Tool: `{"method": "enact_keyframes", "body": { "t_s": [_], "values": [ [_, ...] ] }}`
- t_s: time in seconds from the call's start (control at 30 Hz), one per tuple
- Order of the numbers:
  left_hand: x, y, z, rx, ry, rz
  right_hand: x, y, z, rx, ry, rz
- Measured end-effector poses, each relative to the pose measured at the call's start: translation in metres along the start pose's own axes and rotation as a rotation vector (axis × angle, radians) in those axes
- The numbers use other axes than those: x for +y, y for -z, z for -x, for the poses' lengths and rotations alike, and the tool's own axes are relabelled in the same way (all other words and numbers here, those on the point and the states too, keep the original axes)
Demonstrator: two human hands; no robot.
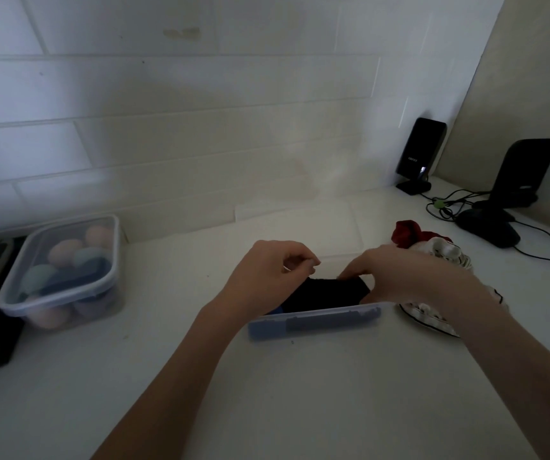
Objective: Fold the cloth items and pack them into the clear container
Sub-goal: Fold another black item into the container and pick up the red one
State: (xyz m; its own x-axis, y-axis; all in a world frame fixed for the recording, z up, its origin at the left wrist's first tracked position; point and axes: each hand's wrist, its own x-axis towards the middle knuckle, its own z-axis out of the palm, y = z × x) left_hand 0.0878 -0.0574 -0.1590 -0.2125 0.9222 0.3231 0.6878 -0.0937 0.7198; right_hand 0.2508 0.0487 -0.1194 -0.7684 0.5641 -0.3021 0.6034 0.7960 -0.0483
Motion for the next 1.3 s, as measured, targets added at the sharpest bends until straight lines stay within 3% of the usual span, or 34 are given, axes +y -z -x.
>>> {"method": "enact_keyframes", "body": {
  "t_s": [0.3,0.43,0.5,0.63,0.7,0.73,0.8,0.9,1.07,1.23,1.3],
  "values": [
    [0.000,0.000,0.000,-0.009,0.001,-0.032,-0.003,0.001,-0.006,-0.041,-0.026,0.090],
    [0.002,0.000,0.001,-0.020,0.003,-0.037,0.002,0.014,-0.003,-0.120,-0.059,-0.187],
    [0.002,0.001,0.002,-0.006,0.018,0.004,0.012,0.026,0.001,-0.011,-0.086,-0.334],
    [0.004,0.003,0.002,0.017,0.027,0.064,0.050,0.027,-0.008,0.519,-0.231,-0.583],
    [0.004,0.003,0.002,0.019,0.024,0.078,0.070,0.014,-0.021,0.721,-0.355,-0.522],
    [0.004,0.003,0.002,0.022,0.022,0.084,0.077,0.005,-0.027,0.746,-0.429,-0.450],
    [0.005,0.003,0.002,0.028,0.025,0.091,0.084,-0.010,-0.035,0.642,-0.563,-0.349],
    [0.004,0.004,0.001,0.043,0.032,0.107,0.084,-0.027,-0.045,0.558,-0.639,-0.363],
    [-0.002,0.006,-0.001,0.073,0.038,0.119,0.083,-0.025,-0.054,0.725,-0.497,-0.418],
    [-0.003,0.007,-0.002,0.097,0.036,0.140,0.043,0.008,-0.038,1.024,-0.130,-0.799],
    [-0.002,0.007,-0.002,0.145,0.012,0.170,0.028,0.019,-0.032,1.059,-0.025,-0.939]
  ]
}}
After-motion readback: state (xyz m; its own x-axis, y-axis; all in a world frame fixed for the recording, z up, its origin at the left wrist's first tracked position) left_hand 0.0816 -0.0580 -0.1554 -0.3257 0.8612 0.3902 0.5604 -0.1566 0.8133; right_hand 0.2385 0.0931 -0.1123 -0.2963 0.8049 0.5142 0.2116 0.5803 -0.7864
